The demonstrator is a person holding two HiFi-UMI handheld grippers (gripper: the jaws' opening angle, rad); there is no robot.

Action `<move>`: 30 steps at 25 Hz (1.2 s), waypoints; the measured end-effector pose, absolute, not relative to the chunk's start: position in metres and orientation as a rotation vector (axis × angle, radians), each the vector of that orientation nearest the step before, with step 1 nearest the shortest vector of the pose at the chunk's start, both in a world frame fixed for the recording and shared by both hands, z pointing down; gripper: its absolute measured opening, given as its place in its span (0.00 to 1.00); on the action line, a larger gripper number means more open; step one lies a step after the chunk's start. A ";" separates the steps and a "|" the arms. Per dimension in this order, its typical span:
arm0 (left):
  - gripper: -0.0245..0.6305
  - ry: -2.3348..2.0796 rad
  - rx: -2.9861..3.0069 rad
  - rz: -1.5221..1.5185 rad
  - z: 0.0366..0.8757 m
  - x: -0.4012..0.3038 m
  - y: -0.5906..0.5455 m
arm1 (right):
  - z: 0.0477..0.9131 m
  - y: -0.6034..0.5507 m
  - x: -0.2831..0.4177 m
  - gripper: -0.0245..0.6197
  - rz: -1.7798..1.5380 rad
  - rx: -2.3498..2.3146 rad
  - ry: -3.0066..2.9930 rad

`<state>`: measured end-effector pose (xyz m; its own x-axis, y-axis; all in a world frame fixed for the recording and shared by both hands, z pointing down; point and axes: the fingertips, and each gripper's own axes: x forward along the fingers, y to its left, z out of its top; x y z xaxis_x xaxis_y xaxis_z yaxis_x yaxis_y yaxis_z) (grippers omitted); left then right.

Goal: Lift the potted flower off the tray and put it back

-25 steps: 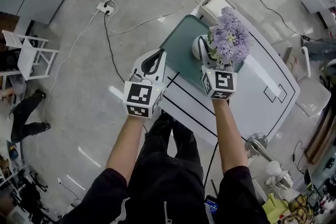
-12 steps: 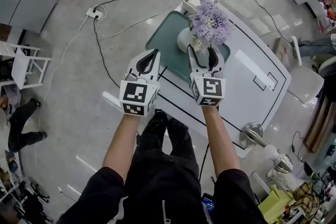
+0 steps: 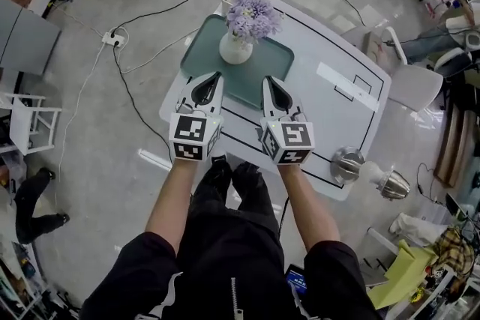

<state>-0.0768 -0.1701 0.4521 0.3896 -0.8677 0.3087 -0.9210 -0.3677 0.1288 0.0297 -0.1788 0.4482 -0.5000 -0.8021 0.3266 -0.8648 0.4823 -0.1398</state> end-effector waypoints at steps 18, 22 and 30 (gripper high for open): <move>0.04 -1.479 2.452 0.282 0.432 -0.030 -0.146 | 0.430 -0.151 0.054 0.05 0.474 1.529 -2.401; 0.04 -1.474 2.456 0.283 0.428 -0.032 -0.145 | 0.425 -0.150 0.048 0.05 0.460 1.521 -2.402; 0.04 -1.475 2.457 0.268 0.424 -0.040 -0.144 | 0.421 -0.150 0.036 0.05 0.447 1.510 -2.405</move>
